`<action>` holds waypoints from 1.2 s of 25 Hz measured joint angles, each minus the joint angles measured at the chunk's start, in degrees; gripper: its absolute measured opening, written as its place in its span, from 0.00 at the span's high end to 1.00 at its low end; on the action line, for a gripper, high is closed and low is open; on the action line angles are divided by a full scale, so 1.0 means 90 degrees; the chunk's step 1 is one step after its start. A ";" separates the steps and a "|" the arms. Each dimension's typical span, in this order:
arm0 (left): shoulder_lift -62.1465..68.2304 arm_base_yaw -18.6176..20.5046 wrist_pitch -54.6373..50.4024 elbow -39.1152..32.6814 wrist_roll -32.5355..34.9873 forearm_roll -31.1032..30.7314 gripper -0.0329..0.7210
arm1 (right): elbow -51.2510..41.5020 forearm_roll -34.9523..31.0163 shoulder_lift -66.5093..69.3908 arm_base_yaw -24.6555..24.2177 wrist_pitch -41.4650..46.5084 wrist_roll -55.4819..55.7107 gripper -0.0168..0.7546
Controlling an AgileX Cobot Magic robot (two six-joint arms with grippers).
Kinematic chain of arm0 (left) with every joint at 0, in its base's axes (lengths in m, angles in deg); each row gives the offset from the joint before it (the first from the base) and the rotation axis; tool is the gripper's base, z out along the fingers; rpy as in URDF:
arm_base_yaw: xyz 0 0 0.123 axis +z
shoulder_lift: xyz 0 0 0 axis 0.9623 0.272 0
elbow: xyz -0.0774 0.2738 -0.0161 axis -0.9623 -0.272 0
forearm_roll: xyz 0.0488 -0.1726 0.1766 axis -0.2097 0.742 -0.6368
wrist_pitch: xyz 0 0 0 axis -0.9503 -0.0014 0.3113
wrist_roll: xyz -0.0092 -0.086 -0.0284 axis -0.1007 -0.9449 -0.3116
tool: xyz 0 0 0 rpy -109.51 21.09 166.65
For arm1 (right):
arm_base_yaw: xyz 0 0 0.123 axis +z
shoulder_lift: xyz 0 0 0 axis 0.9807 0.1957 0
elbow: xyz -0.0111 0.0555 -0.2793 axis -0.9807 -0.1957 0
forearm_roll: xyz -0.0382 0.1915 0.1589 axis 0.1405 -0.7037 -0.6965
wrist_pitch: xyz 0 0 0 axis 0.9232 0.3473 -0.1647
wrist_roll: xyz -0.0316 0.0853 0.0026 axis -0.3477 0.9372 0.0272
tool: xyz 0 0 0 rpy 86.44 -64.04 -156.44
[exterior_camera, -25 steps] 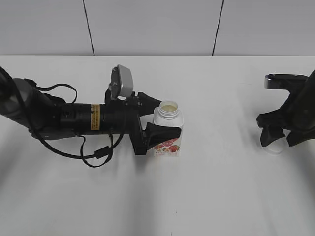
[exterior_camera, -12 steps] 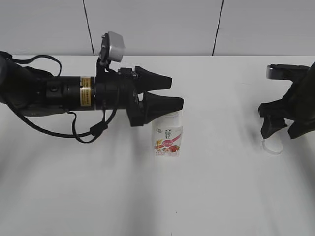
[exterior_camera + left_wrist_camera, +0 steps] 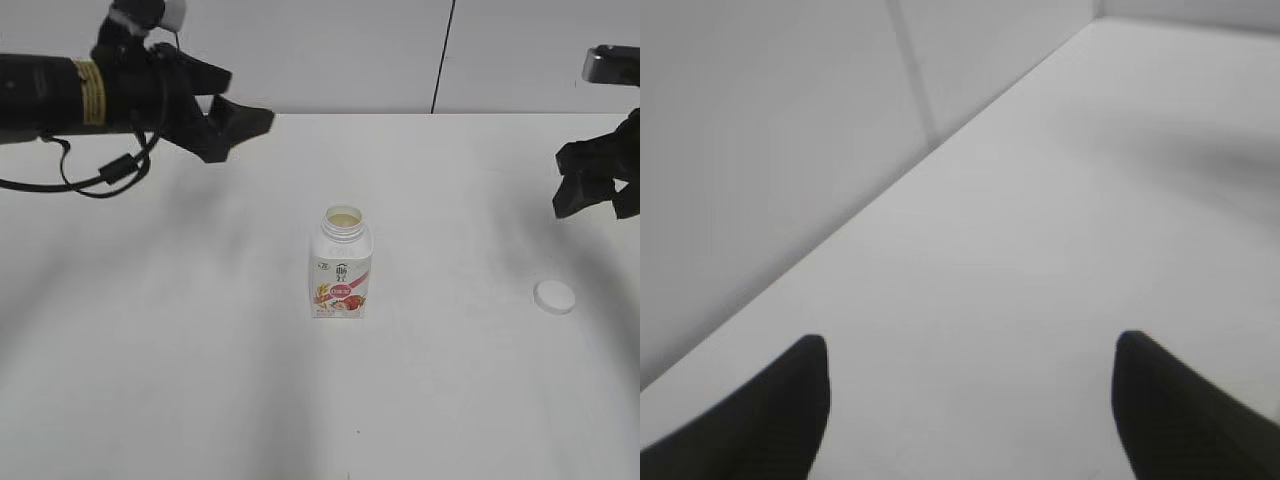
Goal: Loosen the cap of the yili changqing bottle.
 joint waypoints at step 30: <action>-0.0625 0.0008 -1.0520 0.2366 0.2460 0.7204 0.25 | 0.0000 0.0427 -0.0845 0.0000 0.1572 0.0089 0.27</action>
